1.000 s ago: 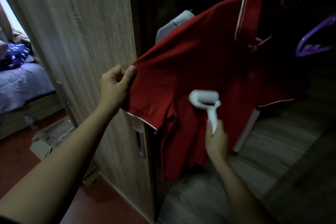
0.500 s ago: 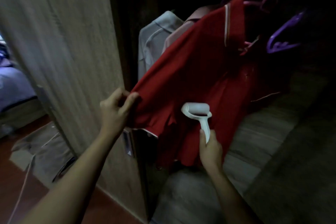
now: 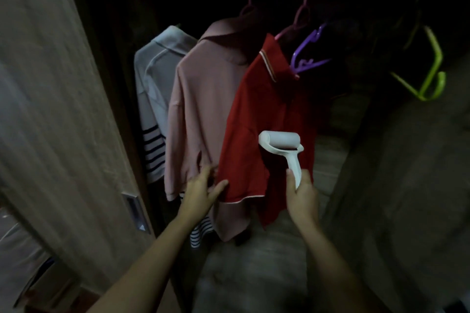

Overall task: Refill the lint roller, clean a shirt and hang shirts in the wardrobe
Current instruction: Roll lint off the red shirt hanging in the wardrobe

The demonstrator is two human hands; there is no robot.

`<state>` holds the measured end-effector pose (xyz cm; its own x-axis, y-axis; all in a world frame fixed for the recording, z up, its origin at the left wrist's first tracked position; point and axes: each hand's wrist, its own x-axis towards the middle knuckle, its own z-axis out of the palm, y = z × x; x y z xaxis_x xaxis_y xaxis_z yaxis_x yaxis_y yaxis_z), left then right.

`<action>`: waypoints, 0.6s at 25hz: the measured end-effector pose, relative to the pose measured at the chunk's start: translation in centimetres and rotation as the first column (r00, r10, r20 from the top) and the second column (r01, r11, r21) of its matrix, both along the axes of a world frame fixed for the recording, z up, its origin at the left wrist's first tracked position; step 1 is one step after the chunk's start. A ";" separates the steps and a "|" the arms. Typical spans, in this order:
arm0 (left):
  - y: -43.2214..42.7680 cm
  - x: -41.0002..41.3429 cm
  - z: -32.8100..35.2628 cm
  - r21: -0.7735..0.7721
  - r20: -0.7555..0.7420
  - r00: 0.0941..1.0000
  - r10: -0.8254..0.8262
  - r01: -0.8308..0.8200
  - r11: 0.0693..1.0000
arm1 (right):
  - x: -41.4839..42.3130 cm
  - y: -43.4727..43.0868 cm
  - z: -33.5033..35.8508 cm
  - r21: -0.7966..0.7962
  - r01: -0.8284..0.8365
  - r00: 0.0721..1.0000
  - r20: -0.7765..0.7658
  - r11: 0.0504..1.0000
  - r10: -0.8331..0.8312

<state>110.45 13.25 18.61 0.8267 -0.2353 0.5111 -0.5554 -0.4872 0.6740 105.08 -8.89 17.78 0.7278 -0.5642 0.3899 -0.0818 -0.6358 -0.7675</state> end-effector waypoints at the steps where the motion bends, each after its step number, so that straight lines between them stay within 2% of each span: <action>1: -0.7 -0.3 0.4 -0.036 -0.017 1.000 0.014 -0.014 0.999 | -0.9 -0.2 0.1 0.000 0.008 1.000 0.004 1.000 -0.008; 4: -2.4 -1.8 2.1 -0.099 0.030 0.997 0.070 -0.067 0.993 | -4.2 -0.4 0.7 -0.029 0.052 0.999 0.009 0.998 -0.052; 8: -3.7 -5.6 4.0 -0.028 0.033 0.996 -0.085 0.086 0.996 | -10.8 1.0 1.5 -0.052 0.143 0.989 0.028 0.988 -0.142; 12: -3.5 -10.4 3.0 0.101 -0.052 0.974 -0.222 0.226 0.969 | -19.3 4.0 1.2 -0.038 0.231 0.973 0.025 0.972 -0.230; 15: -2.7 -16.5 0.3 0.250 -0.107 0.942 -0.317 0.334 0.909 | -28.0 7.6 -0.8 -0.036 0.323 0.945 -0.044 0.946 -0.325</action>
<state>94.00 10.52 18.91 0.7097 -0.6145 0.3445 -0.6739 -0.4495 0.5864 77.04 -1.31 16.96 0.5260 -0.7620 0.3778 -0.3238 -0.5902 -0.7395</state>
